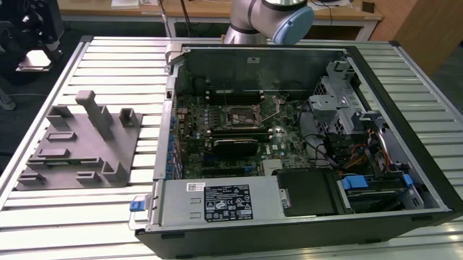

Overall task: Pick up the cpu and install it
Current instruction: 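Pick up the cpu and move it towards the insertion slot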

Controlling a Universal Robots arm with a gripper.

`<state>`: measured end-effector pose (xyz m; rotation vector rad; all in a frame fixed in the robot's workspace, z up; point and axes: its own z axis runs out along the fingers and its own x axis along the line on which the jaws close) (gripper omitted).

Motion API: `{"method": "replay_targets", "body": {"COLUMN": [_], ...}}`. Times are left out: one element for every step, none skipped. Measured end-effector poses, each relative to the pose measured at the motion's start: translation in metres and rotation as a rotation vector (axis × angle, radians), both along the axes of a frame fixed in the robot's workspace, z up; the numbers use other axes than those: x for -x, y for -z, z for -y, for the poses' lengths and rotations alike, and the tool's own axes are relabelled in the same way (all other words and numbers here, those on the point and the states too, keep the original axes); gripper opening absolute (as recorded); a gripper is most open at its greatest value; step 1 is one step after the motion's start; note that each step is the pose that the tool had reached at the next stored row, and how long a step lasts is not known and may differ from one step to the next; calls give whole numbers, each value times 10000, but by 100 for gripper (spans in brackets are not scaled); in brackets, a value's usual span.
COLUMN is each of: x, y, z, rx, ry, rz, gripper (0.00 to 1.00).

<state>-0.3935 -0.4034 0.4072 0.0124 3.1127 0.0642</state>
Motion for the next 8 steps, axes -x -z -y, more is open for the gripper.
{"method": "replay_targets", "body": {"x": [-22,-47,-70,-92,-113,-131,-149,-168], "y": [0,0,0,-1,0,0,0,0], "z": [0,0,0,0,0,0,0,0], "rx": [0,0,0,0,0,0,0,0], "ry": [0,-1,-1,-1,-1,-1,-1,-1], "rz": [0,0,0,-1,0,1,0,0], "gripper": [55,55,55,55,55,55,55,55]}}
